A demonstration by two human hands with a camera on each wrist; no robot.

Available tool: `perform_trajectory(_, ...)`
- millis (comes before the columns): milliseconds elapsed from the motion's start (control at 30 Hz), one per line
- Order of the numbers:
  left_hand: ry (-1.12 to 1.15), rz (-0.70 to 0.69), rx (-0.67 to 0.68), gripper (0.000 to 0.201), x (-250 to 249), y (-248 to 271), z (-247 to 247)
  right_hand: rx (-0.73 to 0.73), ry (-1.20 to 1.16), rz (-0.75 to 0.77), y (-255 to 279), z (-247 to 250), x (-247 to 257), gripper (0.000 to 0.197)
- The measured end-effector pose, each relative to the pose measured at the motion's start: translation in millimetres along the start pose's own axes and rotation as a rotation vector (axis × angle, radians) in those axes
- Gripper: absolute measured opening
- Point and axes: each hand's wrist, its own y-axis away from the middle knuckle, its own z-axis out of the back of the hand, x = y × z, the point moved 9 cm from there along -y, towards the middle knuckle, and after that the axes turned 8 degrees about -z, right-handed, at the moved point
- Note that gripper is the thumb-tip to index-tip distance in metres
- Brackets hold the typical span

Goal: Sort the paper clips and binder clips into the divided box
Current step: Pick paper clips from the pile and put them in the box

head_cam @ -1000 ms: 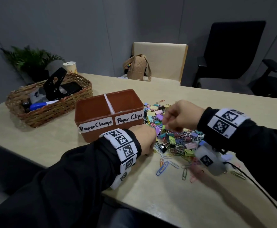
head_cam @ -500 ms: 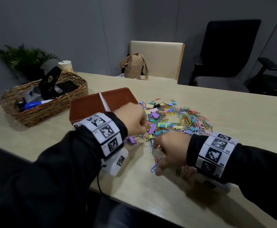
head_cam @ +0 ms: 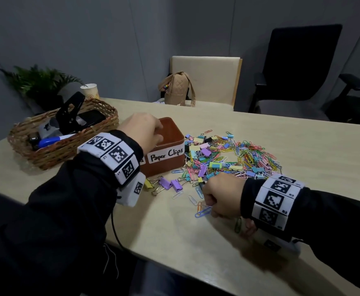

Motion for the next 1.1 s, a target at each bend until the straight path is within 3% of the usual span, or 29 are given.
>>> perform_trajectory(67, 0.038, -0.080, -0.055, 0.029, -19, 7, 5, 0.003, -0.013, 0.002, 0, 0, -1, 0.007)
perform_trajectory(100, 0.073, -0.124, -0.039, 0.026, -30, 12, 2, 0.000, -0.022, 0.000, -1, 0, -2, 0.013)
perform_trajectory(167, 0.134, -0.199, 0.111, 0.022, -53, 22, -20, 0.000, -0.025, -0.013, -1, -2, -4, 0.024)
perform_trajectory(267, 0.140, -0.302, 0.411, 0.026, -82, 41, -69, -0.026, 0.005, -0.023, 1, -1, -5, 0.012)
perform_trajectory(400, 0.068, -0.402, 0.573, 0.051, -102, 55, -107, -0.031, 0.010, -0.042, 2, 0, -6, 0.007)
perform_trajectory(467, 0.070, -0.395, 0.585, 0.053, -106, 57, -112, -0.016, -0.009, -0.071, 1, -1, -10, 0.008)
perform_trajectory(600, 0.010, -0.413, 0.586, 0.034, -118, 55, -112, -0.014, -0.038, -0.114, -3, -1, -17, 0.010)
perform_trajectory(833, -0.128, -0.433, 0.521, 0.024, -125, 46, -103, -0.047, -0.095, -0.144, -6, 2, -22, 0.010)
perform_trajectory(1100, 0.031, -0.454, 0.500, 0.015, -122, 45, -104, -0.099, -0.412, -0.206, -5, 14, -42, 0.023)
